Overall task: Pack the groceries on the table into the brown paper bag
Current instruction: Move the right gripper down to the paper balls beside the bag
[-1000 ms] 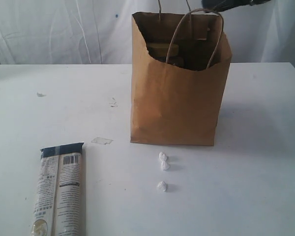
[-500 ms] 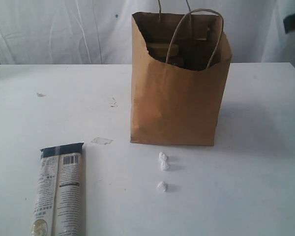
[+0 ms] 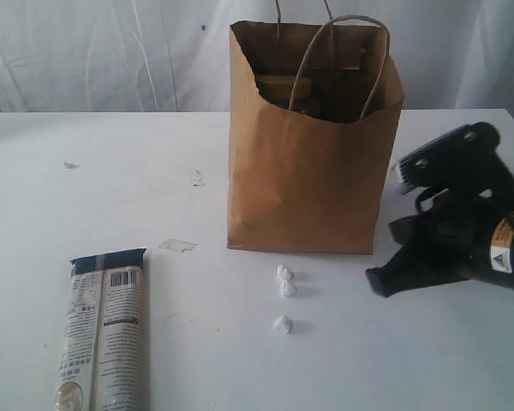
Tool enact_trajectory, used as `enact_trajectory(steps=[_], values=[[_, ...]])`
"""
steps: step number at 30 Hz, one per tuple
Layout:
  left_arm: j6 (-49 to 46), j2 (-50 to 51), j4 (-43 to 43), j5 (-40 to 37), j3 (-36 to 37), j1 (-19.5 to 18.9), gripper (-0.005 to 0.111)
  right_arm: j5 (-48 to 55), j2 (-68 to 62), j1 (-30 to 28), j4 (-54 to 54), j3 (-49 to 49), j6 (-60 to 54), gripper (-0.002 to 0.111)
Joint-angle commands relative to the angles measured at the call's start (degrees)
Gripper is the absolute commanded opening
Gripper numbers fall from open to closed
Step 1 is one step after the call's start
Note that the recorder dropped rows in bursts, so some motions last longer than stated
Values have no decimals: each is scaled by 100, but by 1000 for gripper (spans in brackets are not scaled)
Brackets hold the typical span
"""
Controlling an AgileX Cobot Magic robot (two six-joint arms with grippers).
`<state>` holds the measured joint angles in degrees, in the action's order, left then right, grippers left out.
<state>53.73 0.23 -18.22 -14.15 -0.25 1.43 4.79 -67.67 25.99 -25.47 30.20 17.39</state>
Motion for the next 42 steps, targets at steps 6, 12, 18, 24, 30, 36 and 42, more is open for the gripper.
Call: enact_trajectory(steps=[6, 12, 18, 24, 30, 36, 42], values=[[-13, -23, -19, 3, 25, -11, 0, 396, 0, 1673, 1015, -9, -47, 0], [-13, -23, -19, 3, 25, -11, 0, 3425, -785, 1738, 1382, 1359, -915, 0], [-13, -23, -19, 3, 25, -11, 0, 2800, -1711, 1738, 2783, 1681, -2534, 0], [-13, -23, -19, 3, 25, -11, 0, 2317, -2486, 1738, 3116, 1970, -2587, 14], [-13, -23, -19, 3, 25, -11, 0, 1678, -2721, 1738, 3189, 2176, -2044, 38], [-13, -23, -19, 3, 25, -11, 0, 1367, -2916, 1738, 3202, 2176, -1261, 39], [-13, -23, -19, 3, 25, -11, 0, 49, -3268, 1738, 2860, 2076, -1052, 39]])
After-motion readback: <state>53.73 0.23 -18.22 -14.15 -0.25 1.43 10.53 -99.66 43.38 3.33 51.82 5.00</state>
